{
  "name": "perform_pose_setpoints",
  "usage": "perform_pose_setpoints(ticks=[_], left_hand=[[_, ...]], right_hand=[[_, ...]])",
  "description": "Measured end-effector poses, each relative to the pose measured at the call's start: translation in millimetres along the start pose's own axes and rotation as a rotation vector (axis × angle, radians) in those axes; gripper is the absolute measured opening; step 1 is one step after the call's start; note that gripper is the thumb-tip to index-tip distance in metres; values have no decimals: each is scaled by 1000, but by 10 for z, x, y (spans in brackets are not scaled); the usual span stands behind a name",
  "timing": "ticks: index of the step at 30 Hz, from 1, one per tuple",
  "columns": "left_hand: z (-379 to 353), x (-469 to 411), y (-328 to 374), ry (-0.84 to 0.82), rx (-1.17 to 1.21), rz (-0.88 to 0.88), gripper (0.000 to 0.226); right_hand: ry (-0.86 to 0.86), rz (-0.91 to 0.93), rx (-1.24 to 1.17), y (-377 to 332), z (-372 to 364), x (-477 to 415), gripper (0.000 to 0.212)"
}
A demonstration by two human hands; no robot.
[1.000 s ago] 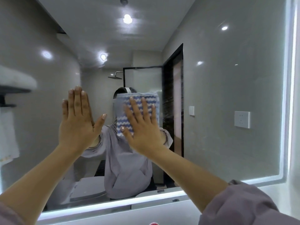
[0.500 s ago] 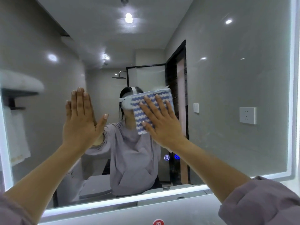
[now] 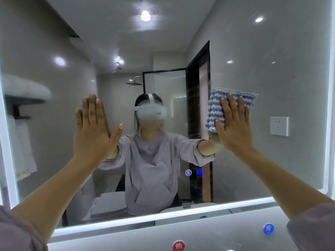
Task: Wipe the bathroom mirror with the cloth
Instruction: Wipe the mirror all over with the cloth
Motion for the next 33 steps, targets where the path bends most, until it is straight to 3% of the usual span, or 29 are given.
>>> perform_pose_setpoints(ticks=[9,28,33], left_hand=[[15,9,15,-14,4,-2,87],[19,0,3,-46,13,3,90],[58,1,13,-67,6,5,90]], right_hand=[[79,-206,43,-451,-172,69,68],[-17,284,-63,-1853,-365,338,67],[-43,302,-90,-1937,-371,359,65]])
Point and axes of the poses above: each hand's wrist, its own x-axis away from the middle knuckle, its own z-axis out of the back of the hand, y = z × x, the point moved 1 cm from there along -x, towards the middle knuckle, and after that the axes turned 14 degrees about y, right-handed, at the moved point
